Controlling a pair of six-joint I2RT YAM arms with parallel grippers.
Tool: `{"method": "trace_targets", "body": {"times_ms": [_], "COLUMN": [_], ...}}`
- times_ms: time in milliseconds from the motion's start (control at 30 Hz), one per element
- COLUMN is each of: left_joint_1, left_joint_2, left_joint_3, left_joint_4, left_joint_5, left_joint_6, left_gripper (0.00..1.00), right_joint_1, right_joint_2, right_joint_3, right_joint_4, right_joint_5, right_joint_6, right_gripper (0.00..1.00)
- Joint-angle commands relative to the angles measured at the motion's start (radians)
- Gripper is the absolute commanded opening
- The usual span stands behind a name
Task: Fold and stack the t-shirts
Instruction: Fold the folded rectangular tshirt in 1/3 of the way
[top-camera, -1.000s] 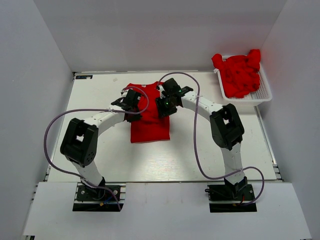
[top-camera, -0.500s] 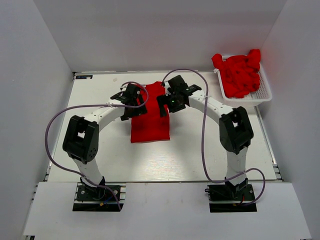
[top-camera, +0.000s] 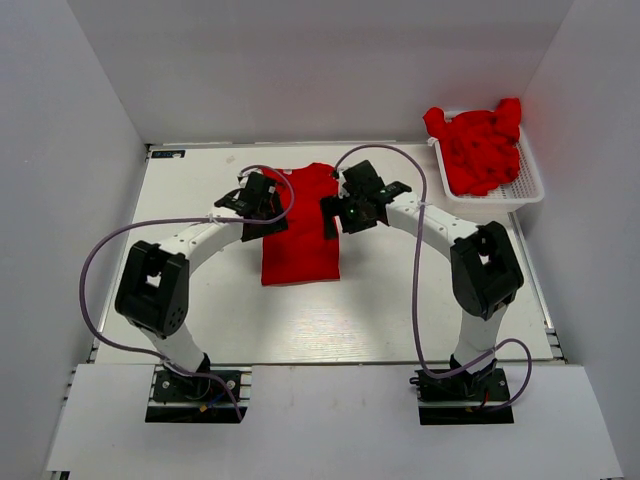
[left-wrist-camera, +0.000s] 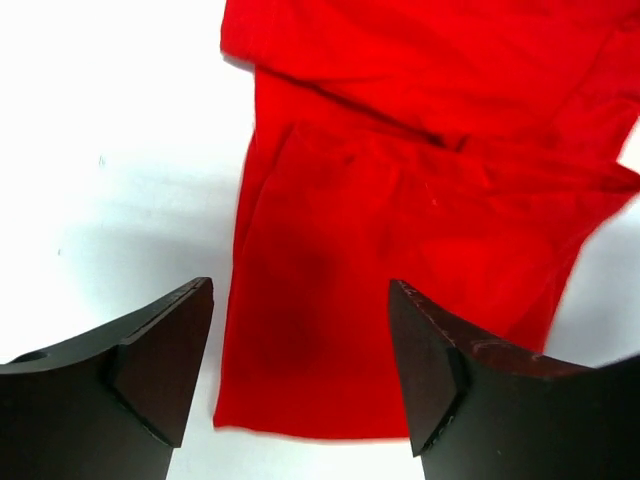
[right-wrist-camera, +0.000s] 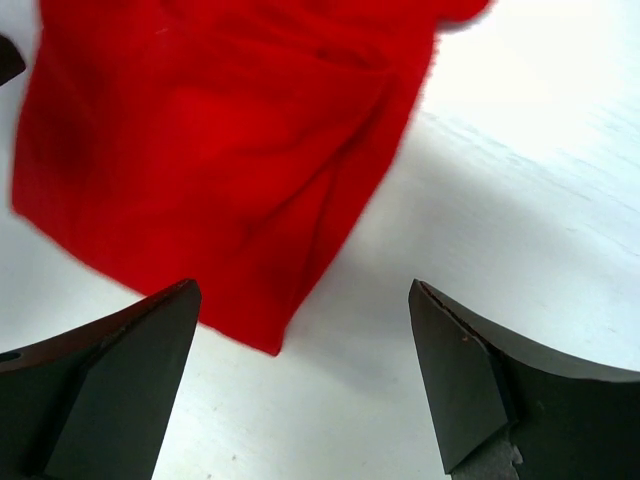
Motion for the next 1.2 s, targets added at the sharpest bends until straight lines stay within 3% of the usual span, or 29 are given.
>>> {"method": "trace_targets", "body": {"times_ms": [0,133,333,767,1000,1167], "left_joint_1": [0.006,0.015,0.033,0.052,0.061,0.081], "left_joint_2": [0.041,0.141,0.268,0.342,0.342,0.351], "left_joint_3": [0.038,0.125,0.172,0.207,0.198,0.207], "left_joint_4": [0.062,0.014,-0.032,-0.078,-0.099,-0.108], "left_joint_5": [-0.053,-0.114,-0.133,-0.153,-0.172,-0.172], "left_joint_6": [0.027,0.027,0.008,-0.024,-0.034,-0.045], "left_gripper": [0.83,1.00,1.00,1.00,1.00,1.00], "right_joint_1": [0.004,0.004,0.016,0.038,0.036,0.031], "right_joint_2": [0.015,0.064,0.127,0.163,0.180,0.125], "right_joint_3": [-0.013,0.000,0.008,-0.055,-0.082,-0.170], "right_joint_4": [0.051,0.072,0.094,0.156,0.085,0.083], "right_joint_5": [0.168,0.234,0.236,0.214,0.428,0.492], "right_joint_6": [0.058,0.065,0.045,0.088,0.159,0.214], "right_gripper": [0.90,0.90,0.90,0.90,0.90,0.90]}}
